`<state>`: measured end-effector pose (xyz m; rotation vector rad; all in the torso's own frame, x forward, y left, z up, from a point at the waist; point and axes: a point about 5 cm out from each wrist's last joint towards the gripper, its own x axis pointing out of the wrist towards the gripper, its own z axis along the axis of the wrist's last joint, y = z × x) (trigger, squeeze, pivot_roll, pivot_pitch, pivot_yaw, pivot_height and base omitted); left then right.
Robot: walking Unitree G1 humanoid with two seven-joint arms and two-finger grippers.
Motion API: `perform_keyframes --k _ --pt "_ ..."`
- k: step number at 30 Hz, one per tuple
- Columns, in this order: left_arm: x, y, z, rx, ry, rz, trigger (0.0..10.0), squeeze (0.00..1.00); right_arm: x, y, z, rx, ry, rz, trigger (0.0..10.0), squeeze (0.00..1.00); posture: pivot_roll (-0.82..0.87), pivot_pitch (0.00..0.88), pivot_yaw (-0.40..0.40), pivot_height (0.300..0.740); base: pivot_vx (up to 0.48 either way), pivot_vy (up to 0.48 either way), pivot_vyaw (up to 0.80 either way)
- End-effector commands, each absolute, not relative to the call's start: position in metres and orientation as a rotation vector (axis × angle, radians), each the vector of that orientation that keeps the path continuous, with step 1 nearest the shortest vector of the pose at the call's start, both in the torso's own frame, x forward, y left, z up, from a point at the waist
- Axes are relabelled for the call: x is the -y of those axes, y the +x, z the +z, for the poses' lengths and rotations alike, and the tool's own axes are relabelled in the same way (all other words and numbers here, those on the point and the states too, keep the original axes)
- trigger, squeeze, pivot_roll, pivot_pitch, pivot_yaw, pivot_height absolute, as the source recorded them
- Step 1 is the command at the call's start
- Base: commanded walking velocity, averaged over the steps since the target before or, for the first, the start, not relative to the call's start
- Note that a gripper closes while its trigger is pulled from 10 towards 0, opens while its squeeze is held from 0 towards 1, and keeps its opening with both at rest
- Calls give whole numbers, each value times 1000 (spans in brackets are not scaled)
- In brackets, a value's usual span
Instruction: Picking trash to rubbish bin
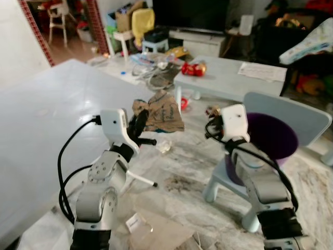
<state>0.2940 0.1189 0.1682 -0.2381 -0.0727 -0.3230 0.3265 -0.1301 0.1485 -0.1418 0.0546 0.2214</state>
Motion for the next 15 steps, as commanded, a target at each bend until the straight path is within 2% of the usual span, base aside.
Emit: perform_keyframes --k 1,15 --pt "-125 295 169 72 -221 -303 0 0 121 328 154 -32 -131 244 10000 0 4 26 39 740 319 0 0" --pt "-124 294 168 66 -222 -308 0 0 121 327 154 -29 -134 244 10000 0 2 30 40 740 338 0 0"
